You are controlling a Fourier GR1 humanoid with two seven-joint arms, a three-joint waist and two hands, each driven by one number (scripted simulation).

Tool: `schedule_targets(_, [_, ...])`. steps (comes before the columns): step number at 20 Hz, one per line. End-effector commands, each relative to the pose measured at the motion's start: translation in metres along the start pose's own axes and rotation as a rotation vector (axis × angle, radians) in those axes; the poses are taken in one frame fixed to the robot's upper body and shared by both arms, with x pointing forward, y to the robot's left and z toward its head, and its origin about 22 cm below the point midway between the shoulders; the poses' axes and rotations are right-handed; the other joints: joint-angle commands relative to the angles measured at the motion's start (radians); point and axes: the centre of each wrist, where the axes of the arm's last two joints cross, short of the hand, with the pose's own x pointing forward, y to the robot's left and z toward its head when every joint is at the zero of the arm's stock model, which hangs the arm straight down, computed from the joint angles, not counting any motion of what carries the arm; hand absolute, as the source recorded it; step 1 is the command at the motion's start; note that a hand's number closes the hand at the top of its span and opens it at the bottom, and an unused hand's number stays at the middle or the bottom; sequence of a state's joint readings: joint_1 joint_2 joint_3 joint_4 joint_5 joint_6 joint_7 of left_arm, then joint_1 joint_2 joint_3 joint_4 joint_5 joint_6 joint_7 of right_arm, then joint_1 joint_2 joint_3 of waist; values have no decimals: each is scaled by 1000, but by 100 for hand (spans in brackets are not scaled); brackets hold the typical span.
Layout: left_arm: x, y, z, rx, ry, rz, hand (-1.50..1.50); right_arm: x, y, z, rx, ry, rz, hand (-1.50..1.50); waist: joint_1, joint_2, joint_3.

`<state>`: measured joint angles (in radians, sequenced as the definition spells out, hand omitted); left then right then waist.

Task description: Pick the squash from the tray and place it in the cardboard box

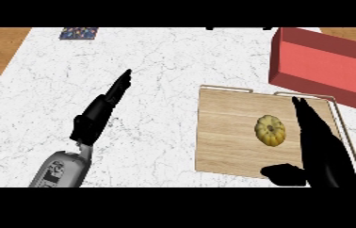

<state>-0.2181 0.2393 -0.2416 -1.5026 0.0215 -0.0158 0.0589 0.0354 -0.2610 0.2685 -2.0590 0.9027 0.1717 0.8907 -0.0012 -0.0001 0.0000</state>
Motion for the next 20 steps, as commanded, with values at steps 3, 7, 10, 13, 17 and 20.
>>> schedule_targets(3, [-9, 14, 8, 2, -4, -4, 0, -5, 3, -13, 24, 28, 31, -150, 1, 0, 0])
schedule_targets(7, [5, 2, 2, -9, 6, -13, 0, -8, 16, -4, 67, 33, 34, -150, 0, 0, 0])
schedule_targets(10, [6, -1, 11, -6, -8, -7, 0, 11, 26, -15, 77, 37, 40, -150, 3, 0, 0])
schedule_targets(13, [11, 3, 7, -13, 7, -2, 0, -9, 36, -25, 100, 52, 28, -150, 2, 0, 0])
schedule_targets(17, [2, 3, 6, 12, -9, -11, 0, -21, 16, -31, 105, 43, 50, -150, 0, 0, 0])
schedule_targets(20, [1, 0, 3, 17, 4, 9, 0, -10, 35, -39, 111, 49, 57, -150, 1, 0, 0])
